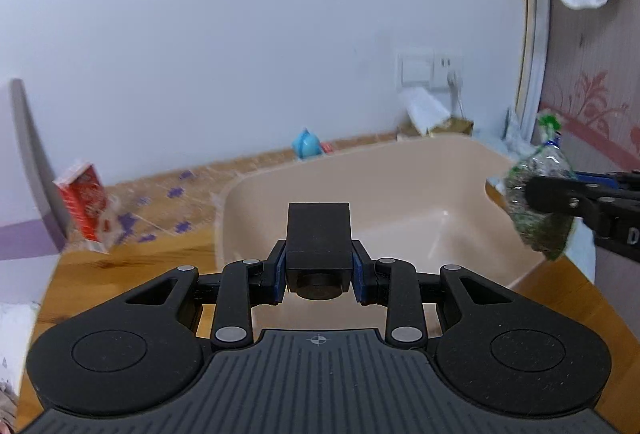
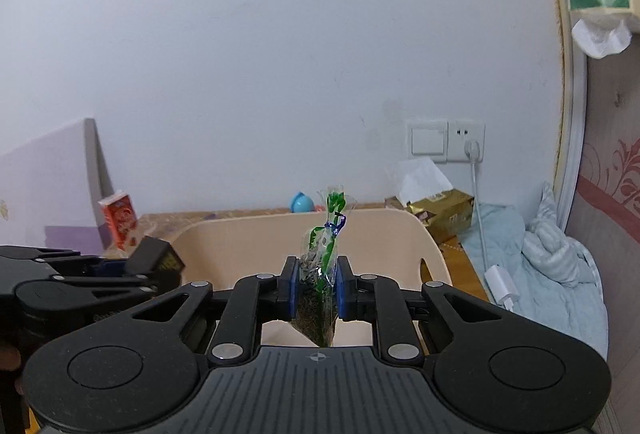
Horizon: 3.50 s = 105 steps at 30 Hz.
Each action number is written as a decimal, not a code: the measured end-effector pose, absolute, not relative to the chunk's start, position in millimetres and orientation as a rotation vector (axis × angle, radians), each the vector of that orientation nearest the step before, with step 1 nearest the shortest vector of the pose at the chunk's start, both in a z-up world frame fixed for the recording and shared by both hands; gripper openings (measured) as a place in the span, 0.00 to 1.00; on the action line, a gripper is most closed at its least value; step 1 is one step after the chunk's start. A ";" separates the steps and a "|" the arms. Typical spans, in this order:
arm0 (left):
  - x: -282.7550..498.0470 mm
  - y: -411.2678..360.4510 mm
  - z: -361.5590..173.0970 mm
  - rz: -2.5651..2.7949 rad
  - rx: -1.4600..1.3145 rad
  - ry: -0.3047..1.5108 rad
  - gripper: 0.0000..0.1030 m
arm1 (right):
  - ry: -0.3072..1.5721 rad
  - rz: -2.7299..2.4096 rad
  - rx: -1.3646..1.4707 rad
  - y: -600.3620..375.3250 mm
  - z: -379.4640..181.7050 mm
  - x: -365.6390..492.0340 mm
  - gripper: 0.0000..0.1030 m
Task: Organize objects
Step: 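Carry both items over the beige bin and open both grippers, then bring both grippers back to the items on the table, then grasp the blue cartoon tissue pack with the left gripper while the right grasps the dark toothpaste box, then lift both items into the beige bin and open both grippers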
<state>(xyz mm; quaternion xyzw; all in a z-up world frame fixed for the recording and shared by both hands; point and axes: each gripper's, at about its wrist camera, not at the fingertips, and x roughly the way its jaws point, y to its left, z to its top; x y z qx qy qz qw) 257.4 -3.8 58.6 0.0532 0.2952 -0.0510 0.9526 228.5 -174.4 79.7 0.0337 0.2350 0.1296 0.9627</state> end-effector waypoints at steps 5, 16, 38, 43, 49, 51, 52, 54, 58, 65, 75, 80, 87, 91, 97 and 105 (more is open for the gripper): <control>296.2 -13.1 32.1 -0.120 0.120 0.733 0.31 | 0.587 0.252 0.054 -169.7 50.3 263.2 0.15; 305.0 -8.6 18.8 -0.147 0.132 0.791 0.49 | 0.680 0.251 0.028 -162.6 28.9 274.4 0.31; 197.6 43.8 36.1 -0.088 0.115 0.733 0.90 | 0.627 0.135 -0.097 -159.5 17.4 159.1 1.00; 188.4 58.7 7.0 -0.087 0.066 0.804 0.90 | 0.694 0.107 -0.071 -162.9 -12.3 150.8 1.00; 189.8 70.4 -22.4 -0.136 -0.055 0.903 0.90 | 0.748 0.089 -0.035 -170.1 -37.5 145.3 1.00; 192.2 71.3 -27.9 -0.146 -0.087 0.922 0.90 | 0.755 0.094 -0.029 -170.4 -41.3 146.0 0.97; 193.8 71.1 -30.4 -0.146 -0.095 0.929 0.90 | 0.758 0.095 -0.032 -169.7 -42.8 146.5 0.96; 195.9 71.7 -35.3 -0.142 -0.106 0.941 0.89 | 0.765 0.099 -0.038 -167.7 -45.2 148.5 0.89; 197.0 75.1 -39.5 -0.131 -0.131 0.941 0.89 | 0.785 0.111 -0.040 -164.5 -51.2 150.5 0.78; 188.5 72.0 -40.3 -0.088 -0.066 0.908 0.65 | 0.802 0.105 -0.034 -160.6 -58.2 149.7 0.34; 178.8 77.8 -29.7 -0.074 -0.065 0.872 0.62 | 0.747 0.083 -0.021 -164.6 -46.8 135.5 0.21; 166.1 77.7 -5.8 -0.079 -0.034 0.802 0.62 | 0.688 0.091 -0.012 -166.0 -26.5 123.7 0.21; 155.1 74.6 38.3 -0.103 -0.011 0.686 0.62 | 0.581 0.116 0.001 -166.2 9.7 116.0 0.21; 159.5 68.1 60.8 -0.122 0.000 0.632 0.62 | 0.519 0.130 -0.006 -165.2 31.2 122.0 0.21; 184.4 50.9 77.8 -0.122 0.045 0.592 0.62 | 0.447 0.151 -0.031 -162.8 60.8 150.3 0.21; 237.8 26.1 88.5 -0.112 0.070 0.573 0.62 | 0.416 0.170 -0.040 -155.8 77.6 200.1 0.21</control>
